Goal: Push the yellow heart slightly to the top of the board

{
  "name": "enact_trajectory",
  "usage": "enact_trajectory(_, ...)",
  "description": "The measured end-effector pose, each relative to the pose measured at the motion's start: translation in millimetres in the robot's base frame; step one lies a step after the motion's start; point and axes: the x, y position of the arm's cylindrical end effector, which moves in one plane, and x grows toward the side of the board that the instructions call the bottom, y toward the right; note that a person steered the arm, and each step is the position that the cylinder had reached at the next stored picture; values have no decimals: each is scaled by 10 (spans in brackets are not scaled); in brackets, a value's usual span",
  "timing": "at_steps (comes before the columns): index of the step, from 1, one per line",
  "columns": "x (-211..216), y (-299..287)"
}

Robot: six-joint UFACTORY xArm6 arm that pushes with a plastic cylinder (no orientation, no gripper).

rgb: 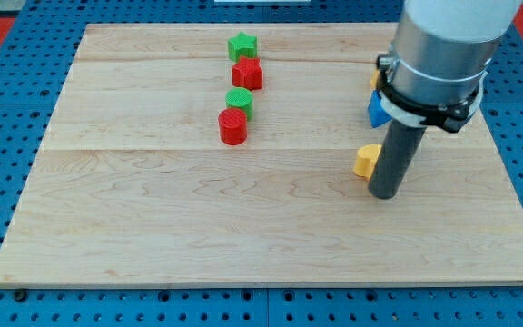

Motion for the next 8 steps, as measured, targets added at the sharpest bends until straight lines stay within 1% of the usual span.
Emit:
enact_trajectory(1, 113, -879)
enact_trajectory(2, -189, -2072)
enact_trajectory(3, -310, -1305)
enact_trajectory(4, -221, -168)
enact_trajectory(5, -130, -302)
enact_trajectory(6, -197, 1)
enact_trajectory(7, -125, 57)
enact_trajectory(8, -309, 339)
